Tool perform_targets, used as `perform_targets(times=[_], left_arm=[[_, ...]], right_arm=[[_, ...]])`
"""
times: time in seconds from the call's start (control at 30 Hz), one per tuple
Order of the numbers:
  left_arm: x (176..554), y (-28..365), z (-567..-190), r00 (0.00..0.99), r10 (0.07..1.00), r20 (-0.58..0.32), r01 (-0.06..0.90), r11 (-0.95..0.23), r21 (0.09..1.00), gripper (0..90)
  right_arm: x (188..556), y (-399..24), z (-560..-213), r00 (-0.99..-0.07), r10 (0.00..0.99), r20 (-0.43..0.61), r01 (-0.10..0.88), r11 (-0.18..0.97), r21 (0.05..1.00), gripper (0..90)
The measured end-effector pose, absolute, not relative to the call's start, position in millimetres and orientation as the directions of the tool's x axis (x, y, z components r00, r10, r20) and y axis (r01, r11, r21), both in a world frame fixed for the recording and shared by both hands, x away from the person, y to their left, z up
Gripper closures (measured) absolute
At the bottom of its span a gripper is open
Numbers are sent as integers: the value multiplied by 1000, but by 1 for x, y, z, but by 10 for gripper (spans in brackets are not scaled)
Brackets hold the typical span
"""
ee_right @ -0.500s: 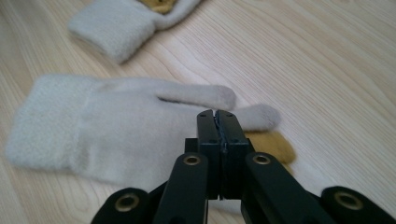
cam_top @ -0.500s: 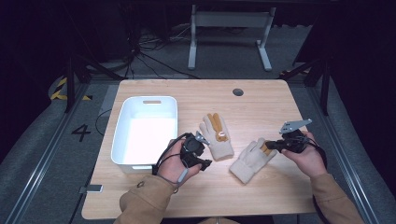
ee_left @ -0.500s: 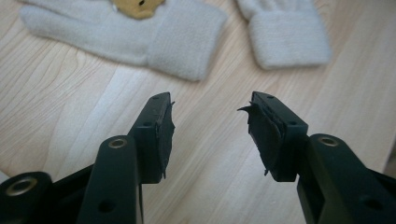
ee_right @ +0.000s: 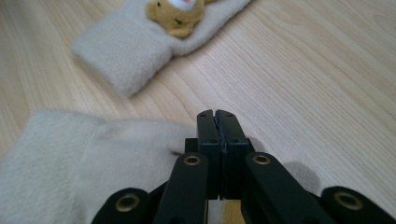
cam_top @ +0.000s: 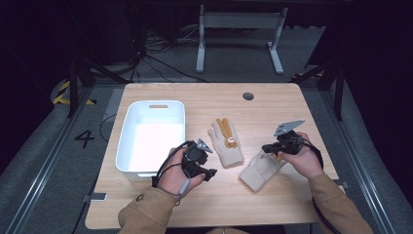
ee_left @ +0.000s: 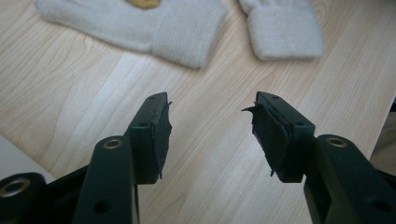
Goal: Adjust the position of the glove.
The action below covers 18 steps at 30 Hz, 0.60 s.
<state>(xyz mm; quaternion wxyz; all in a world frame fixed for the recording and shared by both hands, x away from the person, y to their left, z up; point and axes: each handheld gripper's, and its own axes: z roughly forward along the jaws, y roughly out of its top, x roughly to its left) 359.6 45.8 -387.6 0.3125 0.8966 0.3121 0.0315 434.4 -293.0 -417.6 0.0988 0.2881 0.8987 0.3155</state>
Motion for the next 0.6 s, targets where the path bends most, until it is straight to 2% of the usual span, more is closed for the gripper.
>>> perform_targets(times=[0.33,0.6], left_arm=[[357,53,-392,793,592,-143,552,-600,579,469],[359,48,-392,802,580,-146,545,-607,578,465]], right_arm=[[451,-288,-436,-811,585,13,488,665,565,900],[443,-296,-437,-810,586,16,500,676,541,900]])
